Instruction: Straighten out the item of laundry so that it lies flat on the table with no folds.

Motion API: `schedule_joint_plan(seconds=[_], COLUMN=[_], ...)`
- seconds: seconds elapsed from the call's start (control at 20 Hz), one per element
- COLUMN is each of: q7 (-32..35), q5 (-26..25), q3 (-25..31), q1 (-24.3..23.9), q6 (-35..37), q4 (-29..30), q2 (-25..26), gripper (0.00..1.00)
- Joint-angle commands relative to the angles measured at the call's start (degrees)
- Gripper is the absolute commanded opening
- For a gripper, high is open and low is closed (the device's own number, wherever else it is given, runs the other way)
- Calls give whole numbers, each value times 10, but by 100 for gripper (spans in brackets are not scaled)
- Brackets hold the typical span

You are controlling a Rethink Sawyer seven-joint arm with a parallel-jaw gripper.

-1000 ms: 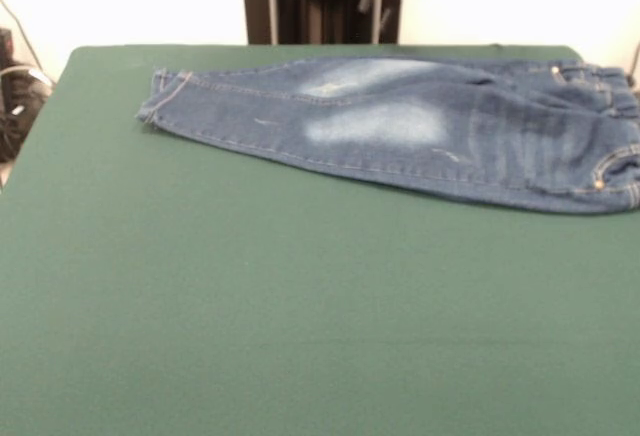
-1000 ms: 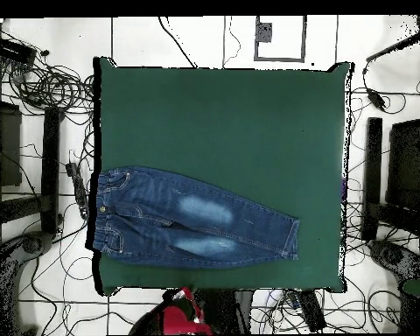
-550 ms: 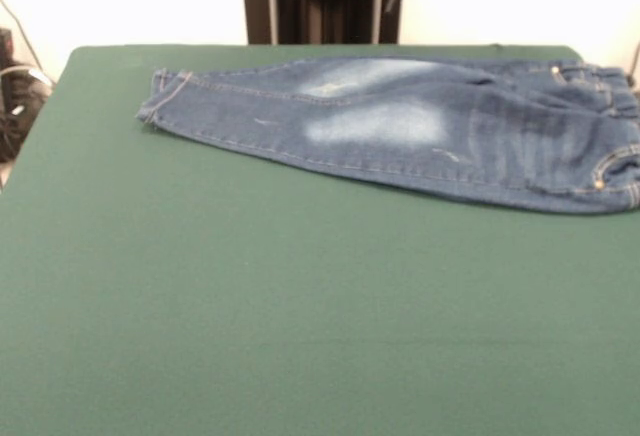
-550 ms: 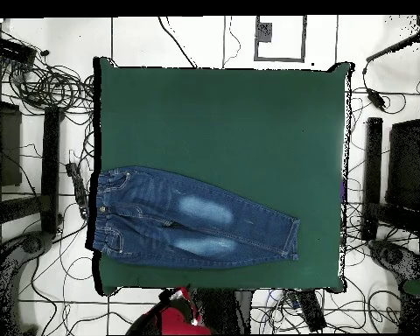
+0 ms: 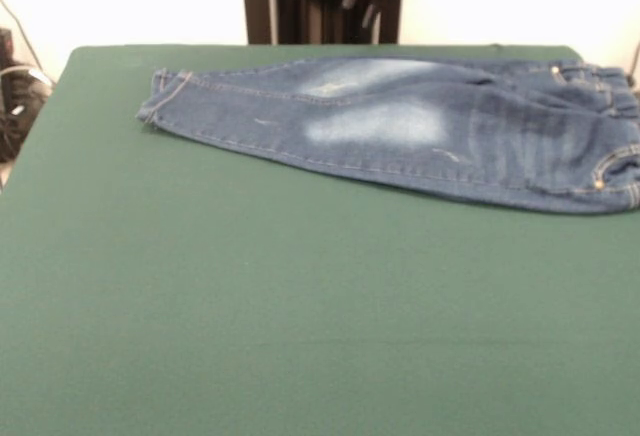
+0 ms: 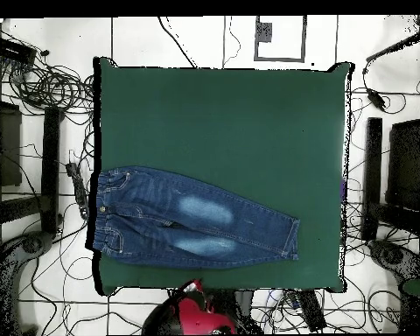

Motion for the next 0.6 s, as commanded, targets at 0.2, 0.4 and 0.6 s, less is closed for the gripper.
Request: schedule_joint_plan(seconds=[0.2, 0.4, 0.6], q7=[-27, -23, -37], q5=[-9, -15, -46], q3=[7, -3, 8], q1=[-10, -12, -39], q6=[-22, -26, -4], q4=[-161, -185, -208], q2=[117, 136, 133], gripper=[100, 100, 100])
